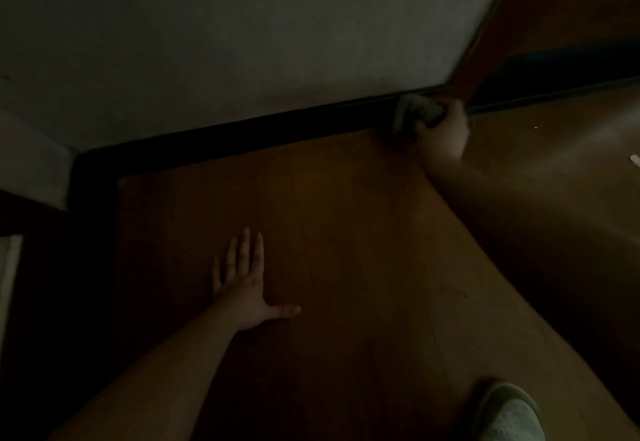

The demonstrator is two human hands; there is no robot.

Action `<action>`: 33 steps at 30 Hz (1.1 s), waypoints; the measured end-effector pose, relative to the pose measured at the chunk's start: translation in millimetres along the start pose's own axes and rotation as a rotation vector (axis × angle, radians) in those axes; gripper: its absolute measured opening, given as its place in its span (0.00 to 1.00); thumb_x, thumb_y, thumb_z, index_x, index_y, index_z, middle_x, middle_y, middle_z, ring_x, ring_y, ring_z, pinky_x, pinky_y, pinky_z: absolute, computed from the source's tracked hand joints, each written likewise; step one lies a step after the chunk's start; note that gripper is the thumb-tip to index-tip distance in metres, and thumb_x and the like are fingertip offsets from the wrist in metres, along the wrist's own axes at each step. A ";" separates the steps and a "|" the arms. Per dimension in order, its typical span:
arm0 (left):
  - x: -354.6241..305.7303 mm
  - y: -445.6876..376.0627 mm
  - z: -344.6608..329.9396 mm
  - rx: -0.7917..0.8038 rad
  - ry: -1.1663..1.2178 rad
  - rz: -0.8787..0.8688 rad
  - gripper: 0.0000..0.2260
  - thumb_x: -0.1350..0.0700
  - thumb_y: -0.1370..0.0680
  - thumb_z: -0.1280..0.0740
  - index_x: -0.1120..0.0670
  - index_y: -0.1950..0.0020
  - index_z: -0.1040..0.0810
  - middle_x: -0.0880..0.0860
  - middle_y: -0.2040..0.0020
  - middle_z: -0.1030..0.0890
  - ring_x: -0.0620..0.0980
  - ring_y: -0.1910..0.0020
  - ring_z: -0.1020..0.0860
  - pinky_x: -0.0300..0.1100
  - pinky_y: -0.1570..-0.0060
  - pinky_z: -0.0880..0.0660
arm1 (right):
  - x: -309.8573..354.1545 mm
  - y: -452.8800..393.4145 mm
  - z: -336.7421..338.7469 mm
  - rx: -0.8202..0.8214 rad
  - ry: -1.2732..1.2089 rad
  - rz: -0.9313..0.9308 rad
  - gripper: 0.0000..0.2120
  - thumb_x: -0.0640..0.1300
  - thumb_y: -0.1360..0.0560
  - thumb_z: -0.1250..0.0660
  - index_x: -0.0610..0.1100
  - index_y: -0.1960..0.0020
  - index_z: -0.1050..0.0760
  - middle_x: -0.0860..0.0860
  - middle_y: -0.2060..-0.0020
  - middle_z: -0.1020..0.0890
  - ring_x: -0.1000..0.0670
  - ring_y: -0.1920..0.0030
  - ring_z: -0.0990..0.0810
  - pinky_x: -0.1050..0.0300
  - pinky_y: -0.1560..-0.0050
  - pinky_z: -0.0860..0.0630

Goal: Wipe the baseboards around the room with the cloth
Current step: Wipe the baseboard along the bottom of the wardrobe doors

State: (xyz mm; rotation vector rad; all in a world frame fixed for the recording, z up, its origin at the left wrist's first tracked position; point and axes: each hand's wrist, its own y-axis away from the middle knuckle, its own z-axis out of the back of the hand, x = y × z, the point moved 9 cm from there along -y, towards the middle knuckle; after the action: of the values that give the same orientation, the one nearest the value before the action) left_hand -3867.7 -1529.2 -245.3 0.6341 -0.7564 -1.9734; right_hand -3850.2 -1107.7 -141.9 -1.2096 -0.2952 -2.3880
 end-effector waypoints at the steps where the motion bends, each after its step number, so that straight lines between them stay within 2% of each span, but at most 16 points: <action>1: -0.5 -0.1 -0.4 -0.002 0.005 -0.001 0.67 0.15 0.48 0.41 0.44 0.36 0.87 0.46 0.35 0.87 0.53 0.30 0.79 0.62 0.28 0.68 | 6.6 15.5 -22.3 0.057 -0.001 0.026 0.20 0.40 0.28 0.32 0.42 0.37 0.27 0.44 0.40 0.22 0.44 0.40 0.23 0.58 0.44 0.29; 6: 0.0 -1.4 -0.1 -0.010 0.007 -0.006 0.67 0.16 0.47 0.39 0.44 0.36 0.87 0.46 0.35 0.87 0.53 0.31 0.80 0.62 0.30 0.70 | 50.6 76.1 -116.8 0.295 -0.056 0.133 0.19 0.37 0.28 0.30 0.45 0.39 0.26 0.43 0.38 0.28 0.45 0.41 0.25 0.67 0.48 0.37; 12: 1.3 -2.4 -1.3 0.011 -0.011 0.002 0.67 0.18 0.44 0.37 0.45 0.34 0.86 0.47 0.36 0.88 0.54 0.31 0.80 0.62 0.30 0.69 | 74.7 95.4 -152.2 0.393 -0.080 0.250 0.19 0.36 0.27 0.29 0.45 0.38 0.26 0.45 0.39 0.28 0.47 0.41 0.25 0.61 0.46 0.31; 14: 1.4 -2.0 -2.6 0.029 -0.011 0.002 0.67 0.18 0.44 0.37 0.45 0.34 0.86 0.47 0.36 0.88 0.54 0.31 0.80 0.62 0.30 0.69 | 70.0 84.8 -145.2 0.408 -0.061 0.278 0.18 0.37 0.28 0.28 0.45 0.39 0.25 0.45 0.40 0.26 0.47 0.41 0.25 0.58 0.43 0.29; 18: 1.8 -3.3 -4.4 -0.001 -0.002 -0.009 0.67 0.17 0.45 0.38 0.45 0.35 0.87 0.47 0.35 0.88 0.54 0.32 0.82 0.60 0.33 0.73 | 43.1 43.7 -104.5 0.371 0.056 0.340 0.18 0.38 0.29 0.28 0.46 0.39 0.25 0.46 0.42 0.25 0.48 0.43 0.25 0.61 0.47 0.32; 20: 1.9 -4.0 -4.9 -0.006 -0.003 -0.007 0.67 0.17 0.45 0.38 0.44 0.36 0.87 0.47 0.35 0.88 0.54 0.33 0.82 0.60 0.34 0.73 | 22.3 15.0 -73.3 0.319 0.137 0.343 0.19 0.38 0.29 0.28 0.45 0.40 0.26 0.45 0.41 0.25 0.46 0.42 0.25 0.59 0.47 0.32; 25: 3.1 -2.3 -5.0 0.006 0.014 -0.004 0.67 0.15 0.48 0.41 0.44 0.35 0.86 0.47 0.35 0.87 0.53 0.33 0.82 0.62 0.31 0.71 | -29.8 -48.0 0.7 0.133 0.231 0.182 0.17 0.37 0.27 0.33 0.44 0.39 0.27 0.41 0.40 0.26 0.39 0.41 0.25 0.51 0.44 0.29; 28: 3.8 -1.0 -3.4 0.006 0.007 -0.001 0.67 0.15 0.49 0.43 0.45 0.35 0.86 0.47 0.35 0.87 0.54 0.31 0.81 0.63 0.29 0.69 | -41.6 -67.8 17.5 0.100 0.272 0.110 0.17 0.36 0.25 0.34 0.44 0.37 0.28 0.41 0.37 0.26 0.38 0.39 0.26 0.47 0.42 0.28; 30: 3.4 0.6 -1.6 0.017 0.013 -0.001 0.67 0.16 0.47 0.40 0.45 0.35 0.87 0.48 0.35 0.88 0.54 0.30 0.80 0.62 0.29 0.69 | -41.3 -71.1 22.4 0.077 0.299 0.082 0.17 0.34 0.23 0.35 0.43 0.36 0.28 0.40 0.36 0.27 0.37 0.38 0.26 0.49 0.41 0.29; 33: 3.0 1.3 -1.5 0.014 0.001 -0.006 0.67 0.17 0.44 0.38 0.45 0.35 0.87 0.48 0.36 0.88 0.55 0.30 0.80 0.61 0.29 0.70 | -37.6 -58.9 20.7 0.088 0.335 0.068 0.17 0.34 0.24 0.35 0.42 0.36 0.29 0.38 0.36 0.28 0.35 0.39 0.26 0.46 0.41 0.28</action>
State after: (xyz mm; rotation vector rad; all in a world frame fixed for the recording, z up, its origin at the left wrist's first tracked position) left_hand -3867.3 -1532.7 -245.8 0.6464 -0.7694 -1.9751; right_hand -3844.2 -1037.1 -159.3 -0.7512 -0.2438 -2.4386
